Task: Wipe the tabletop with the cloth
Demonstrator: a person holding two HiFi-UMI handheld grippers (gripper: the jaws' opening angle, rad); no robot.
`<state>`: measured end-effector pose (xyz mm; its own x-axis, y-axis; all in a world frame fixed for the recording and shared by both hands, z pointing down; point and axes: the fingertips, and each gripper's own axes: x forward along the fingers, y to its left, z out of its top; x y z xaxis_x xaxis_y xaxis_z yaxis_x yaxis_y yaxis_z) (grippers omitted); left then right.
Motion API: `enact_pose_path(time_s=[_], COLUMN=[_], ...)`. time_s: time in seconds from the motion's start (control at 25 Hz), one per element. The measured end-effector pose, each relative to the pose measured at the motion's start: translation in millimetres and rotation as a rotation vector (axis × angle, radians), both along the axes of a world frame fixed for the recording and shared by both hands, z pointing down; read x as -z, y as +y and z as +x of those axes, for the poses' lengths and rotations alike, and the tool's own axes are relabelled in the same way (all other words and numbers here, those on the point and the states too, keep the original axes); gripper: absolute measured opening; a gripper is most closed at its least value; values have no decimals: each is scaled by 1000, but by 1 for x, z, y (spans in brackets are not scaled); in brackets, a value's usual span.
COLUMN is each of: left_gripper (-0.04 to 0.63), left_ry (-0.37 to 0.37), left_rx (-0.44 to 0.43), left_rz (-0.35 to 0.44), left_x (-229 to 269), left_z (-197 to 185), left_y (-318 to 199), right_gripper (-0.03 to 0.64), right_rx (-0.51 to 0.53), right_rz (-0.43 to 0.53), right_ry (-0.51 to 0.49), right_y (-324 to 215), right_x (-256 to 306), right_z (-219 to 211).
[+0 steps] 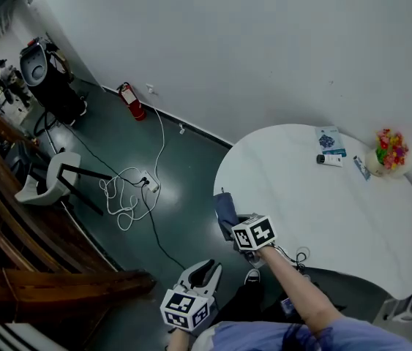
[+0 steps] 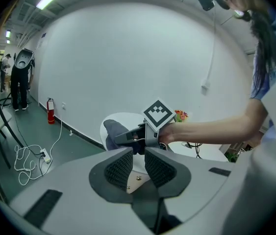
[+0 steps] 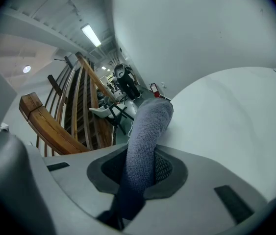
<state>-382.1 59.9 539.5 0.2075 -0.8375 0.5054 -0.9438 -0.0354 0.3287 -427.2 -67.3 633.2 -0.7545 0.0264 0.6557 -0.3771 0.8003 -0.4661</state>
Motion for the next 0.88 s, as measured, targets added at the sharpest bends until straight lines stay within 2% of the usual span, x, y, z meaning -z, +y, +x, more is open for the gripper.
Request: enact_pose_path(time_s=[0.16, 0.4, 0.6, 0.88], left_gripper=[71, 71, 71, 71], left_ry=[-14, -22, -37, -14], left_rx=[-69, -198, -307, -447], left_rz=[-10, 15, 37, 63], left_x=[-2, 5, 14, 21], left_z=[15, 64, 124, 233], left_y=[-12, -53, -87, -118], right_gripper=[71, 71, 71, 71], right_rx=[-57, -180, -306, -476], right_rz=[-10, 0, -5, 3], right_ry=[31, 65, 78, 109], right_y=[-13, -45, -65, -84], right_x=[-12, -16, -15, -11], right_z=[37, 129, 224, 369])
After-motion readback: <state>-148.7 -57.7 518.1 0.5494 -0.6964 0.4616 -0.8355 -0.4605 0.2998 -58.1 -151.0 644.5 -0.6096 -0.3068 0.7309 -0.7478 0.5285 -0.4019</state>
